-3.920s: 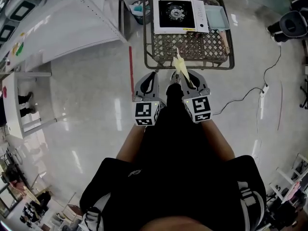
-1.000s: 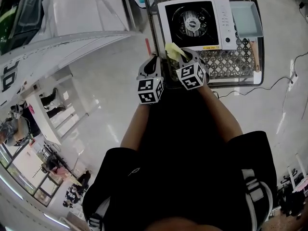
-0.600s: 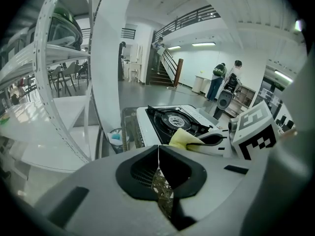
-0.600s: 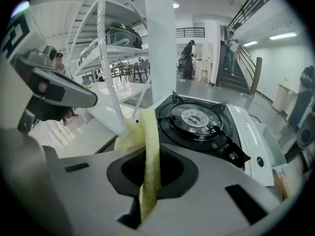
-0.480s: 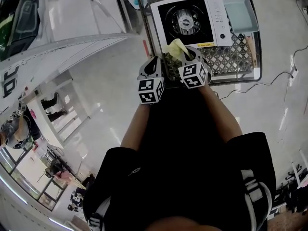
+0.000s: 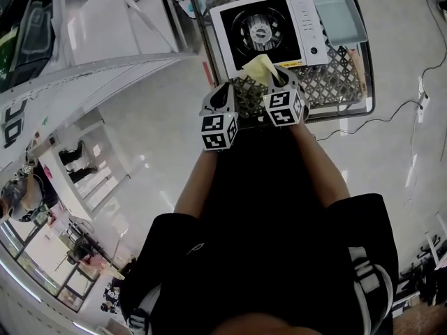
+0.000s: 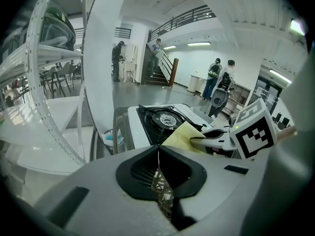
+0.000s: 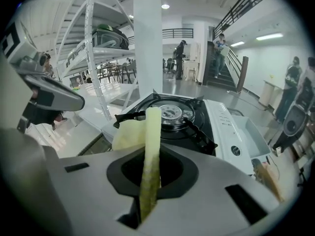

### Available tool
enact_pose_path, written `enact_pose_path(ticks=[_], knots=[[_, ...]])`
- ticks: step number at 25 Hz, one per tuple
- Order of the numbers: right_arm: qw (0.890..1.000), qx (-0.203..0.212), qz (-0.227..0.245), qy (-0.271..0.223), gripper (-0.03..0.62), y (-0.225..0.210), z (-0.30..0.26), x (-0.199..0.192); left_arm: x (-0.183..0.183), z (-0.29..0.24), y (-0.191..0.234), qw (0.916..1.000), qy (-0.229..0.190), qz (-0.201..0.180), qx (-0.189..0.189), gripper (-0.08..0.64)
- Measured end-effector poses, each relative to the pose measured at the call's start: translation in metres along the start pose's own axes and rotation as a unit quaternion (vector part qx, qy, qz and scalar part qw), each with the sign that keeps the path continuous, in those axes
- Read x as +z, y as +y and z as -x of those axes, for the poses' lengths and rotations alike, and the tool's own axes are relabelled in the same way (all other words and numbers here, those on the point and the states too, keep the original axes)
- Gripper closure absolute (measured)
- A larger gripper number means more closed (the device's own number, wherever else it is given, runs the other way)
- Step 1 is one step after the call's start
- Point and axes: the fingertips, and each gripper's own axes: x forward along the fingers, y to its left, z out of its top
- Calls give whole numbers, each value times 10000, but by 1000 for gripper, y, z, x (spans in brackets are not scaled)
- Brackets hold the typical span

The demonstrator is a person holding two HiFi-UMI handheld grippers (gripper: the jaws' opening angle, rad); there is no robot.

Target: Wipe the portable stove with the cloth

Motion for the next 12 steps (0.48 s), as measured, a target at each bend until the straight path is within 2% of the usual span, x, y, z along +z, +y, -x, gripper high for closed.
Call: enact_pose_path(ticks=[12], knots=[[9989,-285,-363,29,580,-38,16,-16,-2,-15,-36,9996,73,-157,-223,538]])
